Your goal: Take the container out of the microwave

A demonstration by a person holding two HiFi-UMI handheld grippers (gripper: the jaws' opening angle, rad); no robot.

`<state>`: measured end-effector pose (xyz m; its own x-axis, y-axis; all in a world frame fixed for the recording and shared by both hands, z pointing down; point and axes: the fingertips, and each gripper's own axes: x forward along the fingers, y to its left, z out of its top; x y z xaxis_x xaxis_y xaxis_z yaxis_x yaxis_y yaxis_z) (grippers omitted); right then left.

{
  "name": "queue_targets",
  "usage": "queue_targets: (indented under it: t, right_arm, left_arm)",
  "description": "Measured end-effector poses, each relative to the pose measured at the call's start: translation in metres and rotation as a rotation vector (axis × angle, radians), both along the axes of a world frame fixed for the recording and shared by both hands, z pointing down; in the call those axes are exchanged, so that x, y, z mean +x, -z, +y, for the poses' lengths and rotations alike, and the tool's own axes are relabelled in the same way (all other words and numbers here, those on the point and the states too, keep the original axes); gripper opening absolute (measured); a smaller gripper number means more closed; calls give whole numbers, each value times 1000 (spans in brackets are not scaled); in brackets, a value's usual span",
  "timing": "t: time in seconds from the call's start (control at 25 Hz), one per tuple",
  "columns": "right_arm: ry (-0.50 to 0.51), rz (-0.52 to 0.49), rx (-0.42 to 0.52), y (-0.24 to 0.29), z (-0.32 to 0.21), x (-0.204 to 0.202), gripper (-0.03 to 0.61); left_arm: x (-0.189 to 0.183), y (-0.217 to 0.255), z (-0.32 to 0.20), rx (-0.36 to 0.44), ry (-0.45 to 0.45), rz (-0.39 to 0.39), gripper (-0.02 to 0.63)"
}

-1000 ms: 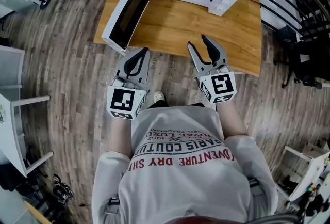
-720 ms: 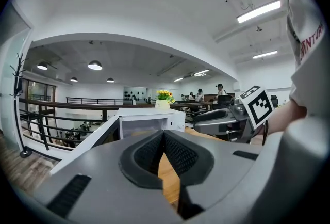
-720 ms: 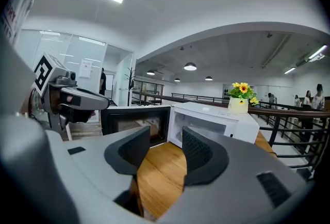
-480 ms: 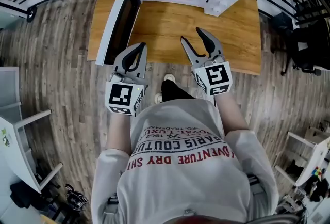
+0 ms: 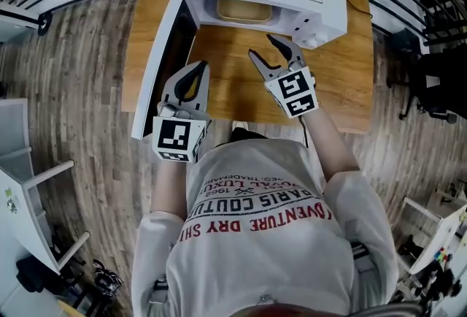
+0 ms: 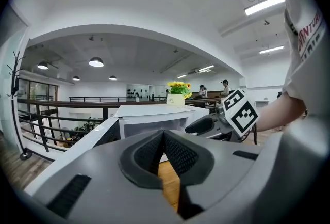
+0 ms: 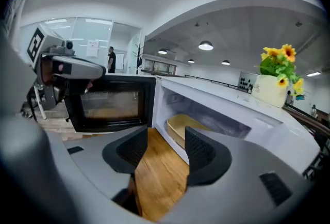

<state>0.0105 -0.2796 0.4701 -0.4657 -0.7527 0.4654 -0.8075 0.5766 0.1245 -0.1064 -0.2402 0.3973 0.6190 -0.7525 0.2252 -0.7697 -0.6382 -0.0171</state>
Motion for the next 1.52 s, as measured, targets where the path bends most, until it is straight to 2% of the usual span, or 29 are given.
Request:
queue_targets:
  t: [0.2, 0.44, 0.56, 0.8, 1.0, 1.04, 1.12, 1.24, 1.52]
  right_arm:
    - [154, 151, -98, -44, -36, -11, 224]
    - [285, 394, -116, -80, -72, -22, 238]
    - [327, 479, -147, -92, -83, -27, 241]
    - [398, 573, -226, -117, -92, -32, 239]
    - [467, 661, -249, -134, -97, -32, 234]
    - [478, 677, -244, -136, -97, -32, 224]
    - [483, 693, -218, -136, -99, -31, 156]
    - [456, 668, -175, -129, -105, -32, 72]
    - [456, 651, -166, -119, -96, -36, 40]
  left_arm:
    - [0, -10, -25, -22, 35, -4, 15]
    - [-2, -22, -37, -54, 65, -12, 15]
    - [-3, -28, -39, -73, 74, -20, 15]
    - [-5, -34, -42, -81, 81, -43, 15]
    - [-4, -37, -42, -85, 70, -66, 15]
    - [-3, -39, -41, -85, 65, -76, 15]
    - [-3, -41, -40, -86, 58, -87, 15]
    - [-5, -43, -39, -89, 63, -82, 15]
    - [-8, -41, -34, -82, 59, -67, 15]
